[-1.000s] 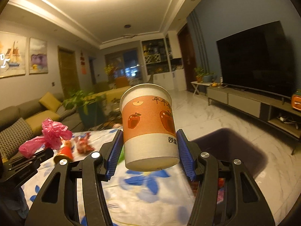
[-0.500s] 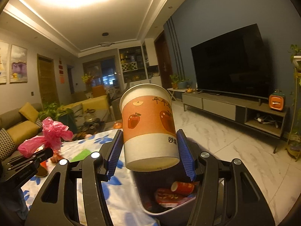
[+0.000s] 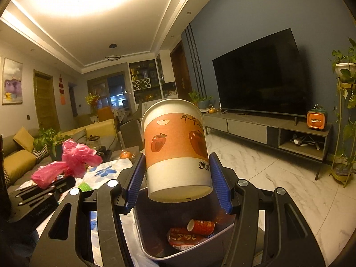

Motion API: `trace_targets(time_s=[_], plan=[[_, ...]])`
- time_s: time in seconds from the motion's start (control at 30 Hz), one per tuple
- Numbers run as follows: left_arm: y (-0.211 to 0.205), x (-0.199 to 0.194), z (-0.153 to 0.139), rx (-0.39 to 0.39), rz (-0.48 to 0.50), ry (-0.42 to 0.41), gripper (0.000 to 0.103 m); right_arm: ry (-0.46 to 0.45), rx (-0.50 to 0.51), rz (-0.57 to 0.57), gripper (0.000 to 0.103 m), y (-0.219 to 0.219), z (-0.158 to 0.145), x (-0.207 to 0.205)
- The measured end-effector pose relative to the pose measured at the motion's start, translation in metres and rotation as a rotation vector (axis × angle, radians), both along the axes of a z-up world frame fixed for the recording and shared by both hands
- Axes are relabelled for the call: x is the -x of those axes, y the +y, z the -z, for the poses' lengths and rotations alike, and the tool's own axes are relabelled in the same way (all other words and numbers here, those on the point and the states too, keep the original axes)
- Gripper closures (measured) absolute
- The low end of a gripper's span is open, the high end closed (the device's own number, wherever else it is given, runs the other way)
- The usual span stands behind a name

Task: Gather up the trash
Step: 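Carry the pink bag and orange-white cup over the grey bin with both tools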

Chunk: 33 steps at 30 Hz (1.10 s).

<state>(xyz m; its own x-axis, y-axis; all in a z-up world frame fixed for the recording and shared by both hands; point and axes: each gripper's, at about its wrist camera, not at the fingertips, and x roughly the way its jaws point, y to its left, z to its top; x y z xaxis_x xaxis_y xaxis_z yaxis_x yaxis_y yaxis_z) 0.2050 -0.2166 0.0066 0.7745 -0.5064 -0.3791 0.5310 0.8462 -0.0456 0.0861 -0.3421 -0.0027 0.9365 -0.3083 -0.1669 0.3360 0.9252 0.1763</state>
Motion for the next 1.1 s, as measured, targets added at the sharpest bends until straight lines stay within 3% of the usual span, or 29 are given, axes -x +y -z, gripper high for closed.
trace_targets(time_s=[0.5,1.1], plan=[[-0.042,-0.007,0.019,-0.02,0.066,0.015,0.099,0.01,-0.017,-0.017,0.046,-0.012,0.002,-0.01],[-0.061,-0.023,0.037,-0.023,0.095,0.056,0.099,0.025,-0.028,-0.048,0.046,-0.017,0.007,-0.028]])
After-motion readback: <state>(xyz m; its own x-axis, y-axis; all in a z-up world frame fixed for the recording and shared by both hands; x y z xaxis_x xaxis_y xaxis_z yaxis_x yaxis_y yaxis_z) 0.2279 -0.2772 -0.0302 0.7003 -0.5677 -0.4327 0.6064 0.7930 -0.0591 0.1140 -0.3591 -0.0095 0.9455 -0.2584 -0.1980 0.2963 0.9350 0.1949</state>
